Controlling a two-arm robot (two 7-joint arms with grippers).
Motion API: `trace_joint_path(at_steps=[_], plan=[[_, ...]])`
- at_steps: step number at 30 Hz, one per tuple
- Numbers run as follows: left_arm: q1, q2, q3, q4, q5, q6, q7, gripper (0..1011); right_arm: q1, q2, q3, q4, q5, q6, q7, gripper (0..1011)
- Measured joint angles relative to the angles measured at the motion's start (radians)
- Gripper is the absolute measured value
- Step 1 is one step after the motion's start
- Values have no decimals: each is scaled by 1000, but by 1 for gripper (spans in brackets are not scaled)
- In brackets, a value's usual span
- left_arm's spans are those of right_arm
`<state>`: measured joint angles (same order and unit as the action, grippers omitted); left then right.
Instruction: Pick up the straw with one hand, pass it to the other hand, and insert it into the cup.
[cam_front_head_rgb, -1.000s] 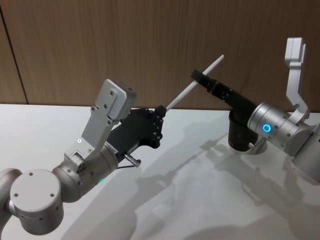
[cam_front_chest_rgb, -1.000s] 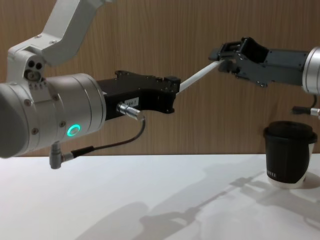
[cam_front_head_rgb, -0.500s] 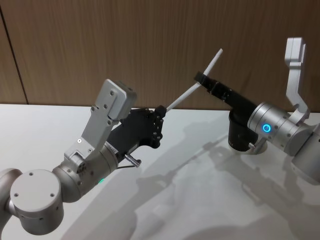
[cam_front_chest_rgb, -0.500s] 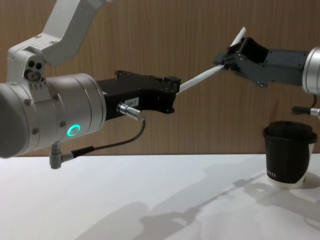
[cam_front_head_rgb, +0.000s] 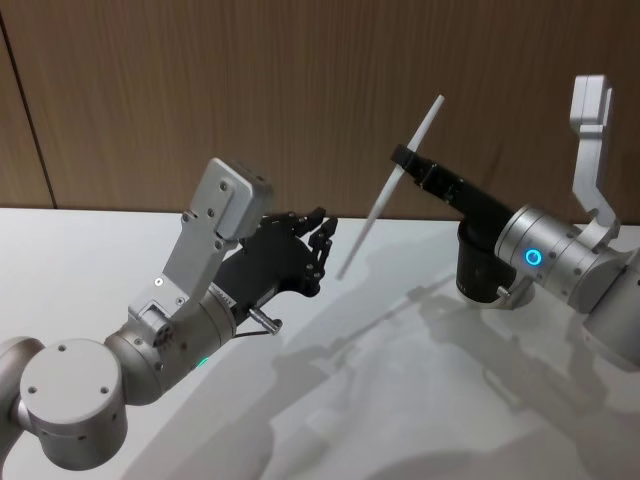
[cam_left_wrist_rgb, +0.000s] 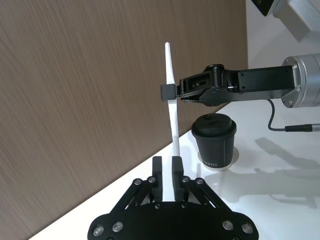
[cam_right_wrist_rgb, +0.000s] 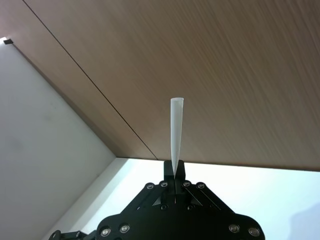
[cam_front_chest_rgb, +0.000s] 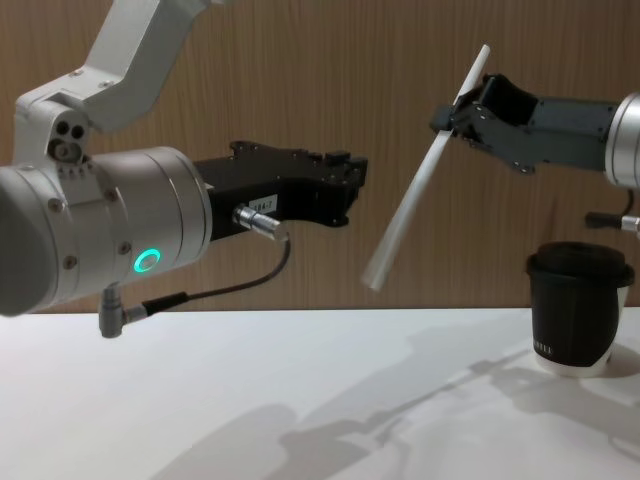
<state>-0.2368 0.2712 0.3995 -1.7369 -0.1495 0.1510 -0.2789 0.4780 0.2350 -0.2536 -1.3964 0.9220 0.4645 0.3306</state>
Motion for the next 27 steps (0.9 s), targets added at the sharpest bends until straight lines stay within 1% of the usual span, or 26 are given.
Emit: trace_joint_path(at_steps=[1,3,5,7,8,9,10,12,13,14,17,18,19,23,24,25,26,27], plan=[[0,0,0,0,0,0,0,108,0,0,0,0,0,0,0,4],[0,0,0,0,0,0,0,199,-12,0,-3,-17,-2,-7,-5,4],[0,0,0,0,0,0,0,210,-15,1,-4,-22,-3,-11,-6,4],[0,0,0,0,0,0,0,312,-27,2,-10,-43,-10,-26,-7,4],[0,0,0,0,0,0,0,329,-30,2,-11,-47,-12,-29,-7,4],[0,0,0,0,0,0,0,373,-35,4,-16,-56,-18,-39,-6,4],[0,0,0,0,0,0,0,373,-35,4,-16,-56,-18,-39,-6,4],[0,0,0,0,0,0,0,457,-40,7,-21,-68,-26,-54,-3,4],[0,0,0,0,0,0,0,474,-42,8,-23,-71,-30,-62,0,4],[0,0,0,0,0,0,0,516,-43,11,-27,-78,-38,-73,4,4],[0,0,0,0,0,0,0,596,-44,16,-33,-85,-49,-91,13,4],[0,0,0,0,0,0,0,657,-43,20,-38,-88,-59,-105,19,4],[0,0,0,0,0,0,0,677,-42,22,-39,-89,-62,-111,23,4],[0,0,0,0,0,0,0,816,-27,38,-51,-91,-90,-151,45,4],[0,0,0,0,0,0,0,830,-24,40,-53,-91,-96,-160,51,4],[0,0,0,0,0,0,0,871,-20,43,-55,-90,-100,-166,55,4],[0,0,0,0,0,0,0,882,-17,46,-57,-89,-105,-173,59,4],[0,0,0,0,0,0,0,922,-7,52,-60,-85,-115,-187,68,4]])
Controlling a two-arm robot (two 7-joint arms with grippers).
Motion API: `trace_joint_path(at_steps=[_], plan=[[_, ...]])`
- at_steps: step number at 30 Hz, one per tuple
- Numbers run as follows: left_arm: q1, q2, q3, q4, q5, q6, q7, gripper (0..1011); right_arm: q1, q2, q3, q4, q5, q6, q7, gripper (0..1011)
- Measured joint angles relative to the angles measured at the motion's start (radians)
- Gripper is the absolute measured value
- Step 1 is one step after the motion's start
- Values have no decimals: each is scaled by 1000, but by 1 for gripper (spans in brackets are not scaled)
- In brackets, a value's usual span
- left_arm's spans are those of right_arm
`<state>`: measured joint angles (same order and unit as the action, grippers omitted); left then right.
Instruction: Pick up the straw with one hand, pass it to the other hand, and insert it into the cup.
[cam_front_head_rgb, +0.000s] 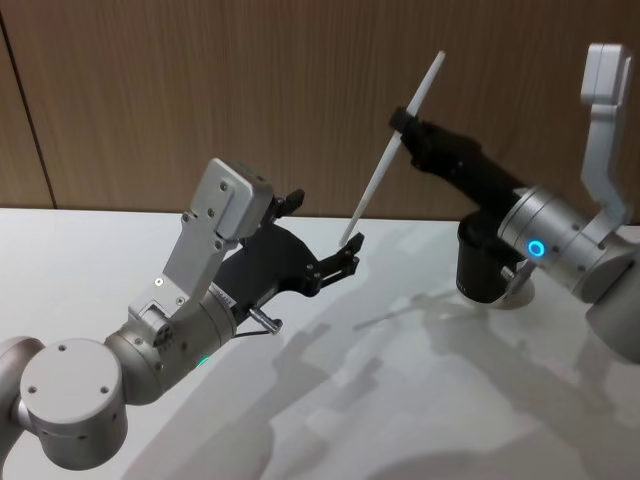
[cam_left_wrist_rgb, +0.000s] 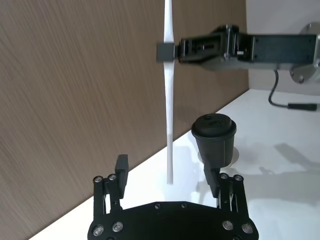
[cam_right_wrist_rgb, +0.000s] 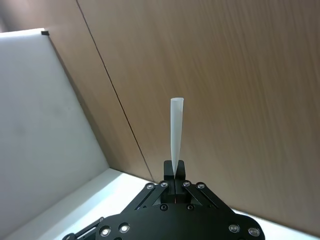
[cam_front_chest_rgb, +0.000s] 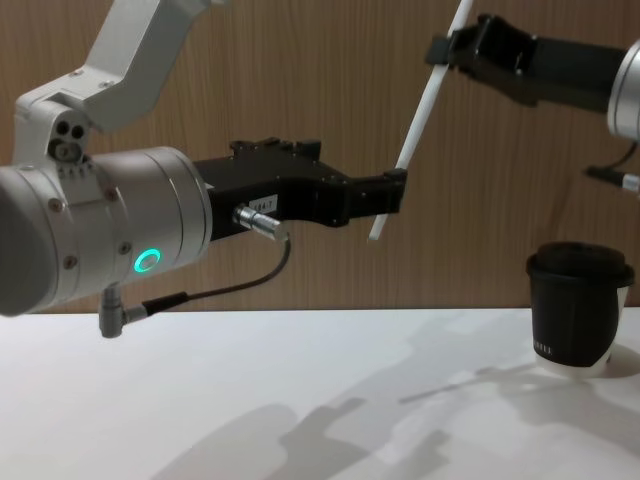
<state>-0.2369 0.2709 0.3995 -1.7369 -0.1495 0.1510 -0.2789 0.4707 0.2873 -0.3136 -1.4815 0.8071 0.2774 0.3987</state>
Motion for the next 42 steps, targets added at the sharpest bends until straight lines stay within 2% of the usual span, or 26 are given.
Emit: trace_joint_path(at_steps=[4,9,14,18,19,20,26,35,42], plan=[[0,0,0,0,0,0,0,1003,27,16,-8,18,-25,-36,27,4],[0,0,0,0,0,0,0,1003,71,38,-19,51,-58,-86,67,4],[0,0,0,0,0,0,0,1003,133,65,-33,114,-99,-148,125,4],[0,0,0,0,0,0,0,1003,199,86,-46,191,-137,-208,179,4],[0,0,0,0,0,0,0,1003,199,86,-46,191,-137,-208,179,4],[0,0,0,0,0,0,0,1003,224,92,-51,223,-149,-228,195,4],[0,0,0,0,0,0,0,1003,295,107,-65,316,-190,-287,249,4],[0,0,0,0,0,0,0,1003,353,125,-75,394,-220,-315,297,4],[0,0,0,0,0,0,0,1003,368,145,-77,410,-223,-306,322,4]])
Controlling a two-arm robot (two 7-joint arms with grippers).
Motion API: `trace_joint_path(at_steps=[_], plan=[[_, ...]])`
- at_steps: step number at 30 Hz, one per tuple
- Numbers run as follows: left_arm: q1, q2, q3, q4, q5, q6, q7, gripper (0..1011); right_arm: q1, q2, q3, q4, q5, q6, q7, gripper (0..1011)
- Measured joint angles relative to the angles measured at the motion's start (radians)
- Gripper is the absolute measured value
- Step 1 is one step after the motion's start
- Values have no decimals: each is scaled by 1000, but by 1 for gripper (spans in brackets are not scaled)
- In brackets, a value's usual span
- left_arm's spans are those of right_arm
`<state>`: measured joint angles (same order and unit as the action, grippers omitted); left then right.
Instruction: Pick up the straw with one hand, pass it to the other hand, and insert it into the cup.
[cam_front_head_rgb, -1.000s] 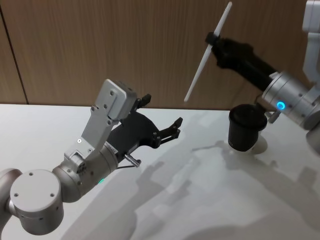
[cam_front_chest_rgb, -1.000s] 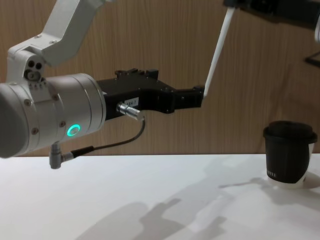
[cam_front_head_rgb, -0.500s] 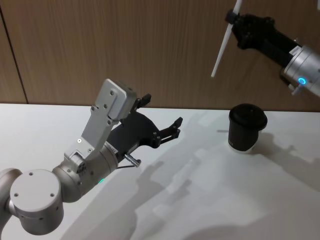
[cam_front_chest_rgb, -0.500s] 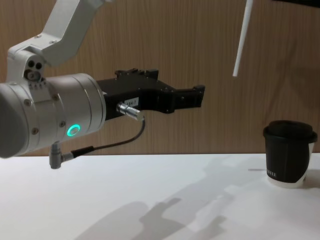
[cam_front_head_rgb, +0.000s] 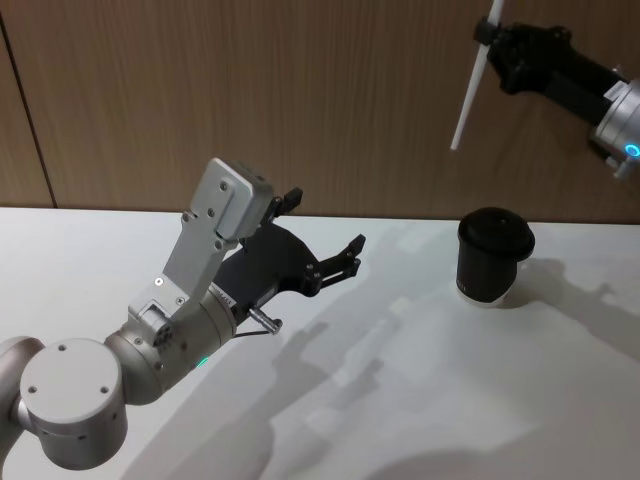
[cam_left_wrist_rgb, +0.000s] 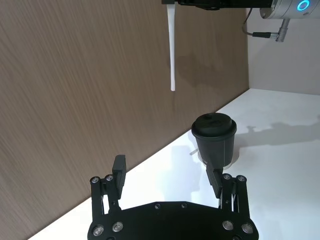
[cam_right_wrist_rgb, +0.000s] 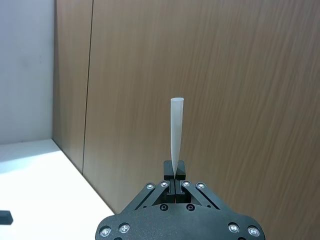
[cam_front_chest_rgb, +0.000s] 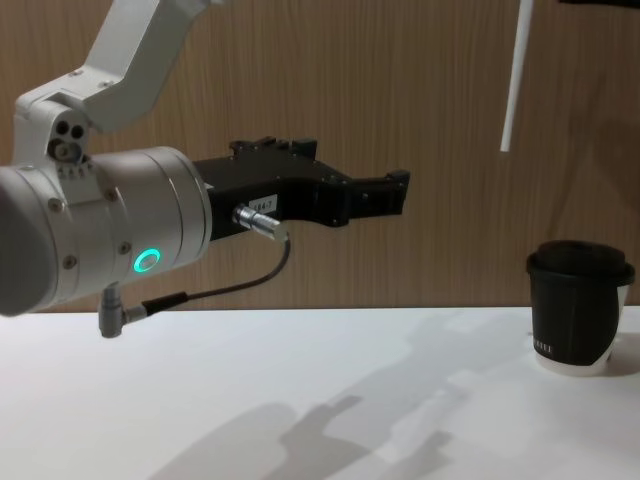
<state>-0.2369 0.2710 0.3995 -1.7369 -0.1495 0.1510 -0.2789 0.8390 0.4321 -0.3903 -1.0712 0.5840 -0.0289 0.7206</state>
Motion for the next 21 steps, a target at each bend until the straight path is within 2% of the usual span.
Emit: trace_joint_path(at_steps=[21], plan=[[0,0,0,0,0,0,0,1003,-12,72,24,-15,60,99,27,4]])
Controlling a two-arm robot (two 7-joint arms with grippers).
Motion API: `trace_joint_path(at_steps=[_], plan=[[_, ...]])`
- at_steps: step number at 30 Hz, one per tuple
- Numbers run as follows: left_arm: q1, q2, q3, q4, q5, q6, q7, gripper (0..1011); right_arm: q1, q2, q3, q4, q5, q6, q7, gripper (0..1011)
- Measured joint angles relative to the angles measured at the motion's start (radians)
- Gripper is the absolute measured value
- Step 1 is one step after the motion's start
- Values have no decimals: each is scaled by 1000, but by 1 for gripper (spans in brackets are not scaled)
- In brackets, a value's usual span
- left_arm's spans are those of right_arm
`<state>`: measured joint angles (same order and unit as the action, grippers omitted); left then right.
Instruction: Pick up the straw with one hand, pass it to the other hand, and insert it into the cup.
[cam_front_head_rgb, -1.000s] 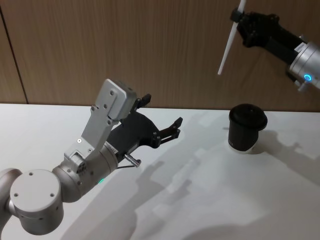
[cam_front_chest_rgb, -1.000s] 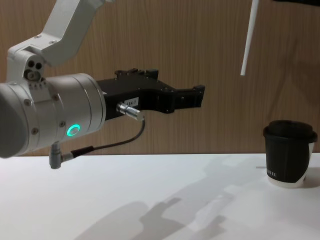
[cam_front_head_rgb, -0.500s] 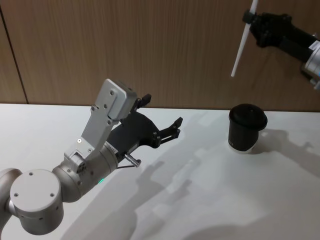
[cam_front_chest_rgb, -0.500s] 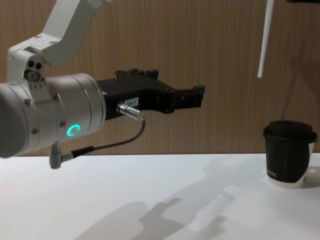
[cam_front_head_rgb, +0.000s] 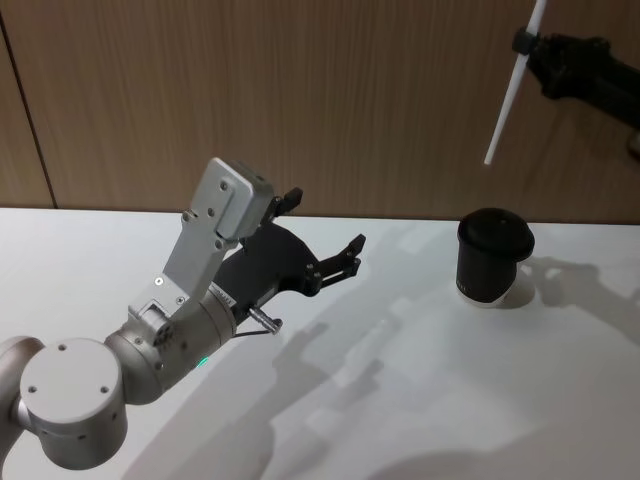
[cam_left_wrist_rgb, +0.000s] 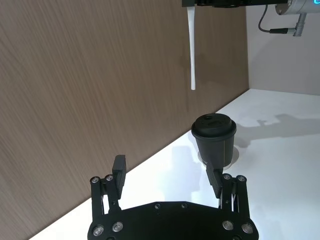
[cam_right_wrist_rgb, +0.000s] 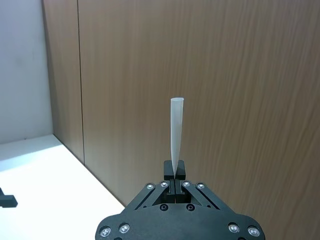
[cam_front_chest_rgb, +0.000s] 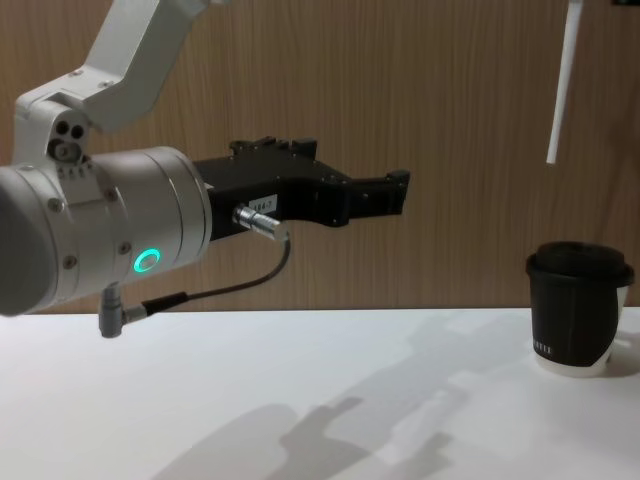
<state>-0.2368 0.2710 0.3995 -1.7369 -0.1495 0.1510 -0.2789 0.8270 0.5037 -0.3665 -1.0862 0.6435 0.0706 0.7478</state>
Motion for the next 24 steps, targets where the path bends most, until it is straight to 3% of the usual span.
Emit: trace_joint_path(at_steps=[24], plan=[[0,0,0,0,0,0,0,1003,26,0,-21,145,14,8,27,4]])
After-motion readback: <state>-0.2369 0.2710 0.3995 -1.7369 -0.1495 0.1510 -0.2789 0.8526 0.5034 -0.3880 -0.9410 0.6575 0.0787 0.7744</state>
